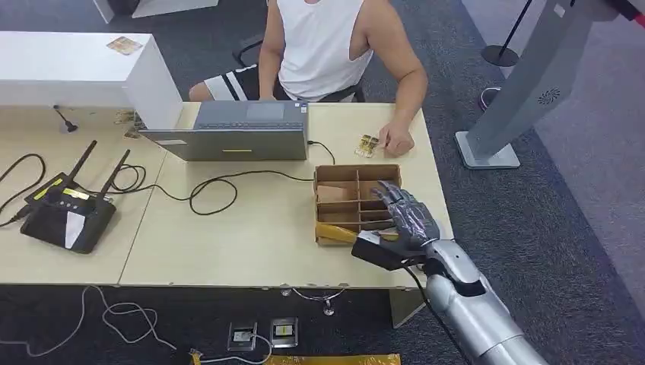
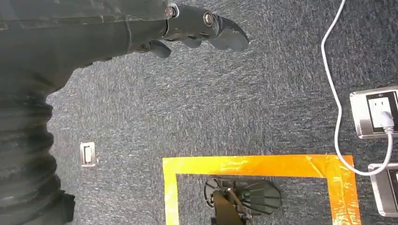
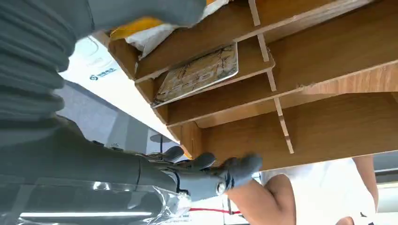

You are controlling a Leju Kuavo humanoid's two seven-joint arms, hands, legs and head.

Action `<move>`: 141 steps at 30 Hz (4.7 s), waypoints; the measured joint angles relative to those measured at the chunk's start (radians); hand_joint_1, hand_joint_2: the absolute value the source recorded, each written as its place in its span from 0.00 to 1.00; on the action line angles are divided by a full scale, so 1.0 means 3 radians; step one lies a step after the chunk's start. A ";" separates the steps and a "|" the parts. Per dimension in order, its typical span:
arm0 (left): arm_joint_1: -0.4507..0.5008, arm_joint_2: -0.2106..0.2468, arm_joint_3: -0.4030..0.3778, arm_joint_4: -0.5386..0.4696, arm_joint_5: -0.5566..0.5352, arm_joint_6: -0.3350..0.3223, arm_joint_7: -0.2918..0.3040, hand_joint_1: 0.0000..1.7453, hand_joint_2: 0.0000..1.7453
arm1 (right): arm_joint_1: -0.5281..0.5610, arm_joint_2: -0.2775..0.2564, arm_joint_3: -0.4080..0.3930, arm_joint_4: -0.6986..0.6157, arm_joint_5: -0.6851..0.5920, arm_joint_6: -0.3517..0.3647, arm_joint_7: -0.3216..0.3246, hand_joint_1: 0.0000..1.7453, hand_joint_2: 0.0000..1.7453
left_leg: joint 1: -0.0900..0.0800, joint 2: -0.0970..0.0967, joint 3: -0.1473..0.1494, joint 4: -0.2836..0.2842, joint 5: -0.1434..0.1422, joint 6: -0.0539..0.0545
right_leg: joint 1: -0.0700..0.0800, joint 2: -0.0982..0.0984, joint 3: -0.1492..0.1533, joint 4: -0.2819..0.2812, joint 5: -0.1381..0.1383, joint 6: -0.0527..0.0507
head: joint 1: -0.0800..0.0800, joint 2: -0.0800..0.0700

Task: Pass the card to the sensor for recognition and then transmit it.

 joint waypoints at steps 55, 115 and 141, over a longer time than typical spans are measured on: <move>-0.0016 0.0005 0.0000 0.0000 -0.0010 -0.0014 0.0001 0.00 1.00 | 0.0008 -0.0037 0.0012 0.0000 -0.0006 0.0165 0.0029 1.00 1.00 | 0.0000 0.0006 0.0002 0.0000 0.0000 0.0000 | 0.0000 0.0005 0.0002 0.0000 0.0000 0.0000 | 0.0000 0.0000; -0.0207 -0.0029 -0.0113 0.0000 -0.0216 -0.0058 0.0142 0.00 1.00 | -0.2345 0.0188 -0.0229 0.1892 0.0497 -0.0415 -0.0557 0.00 1.00 | 0.0000 -0.0004 -0.0004 0.0002 0.0008 -0.0003 | 0.0000 -0.0004 0.0000 0.0002 0.0007 -0.0002 | 0.0000 0.0000; 0.0044 -0.0064 -0.0107 0.0001 0.0243 0.0268 -0.0070 0.00 1.00 | -0.2503 -0.0742 -0.0890 0.2084 -0.1331 -0.1956 -0.1041 0.00 1.00 | -0.0002 -0.0015 -0.0006 0.0012 0.0006 0.0001 | -0.0001 -0.0018 -0.0002 -0.0009 0.0010 0.0000 | 0.0003 0.0000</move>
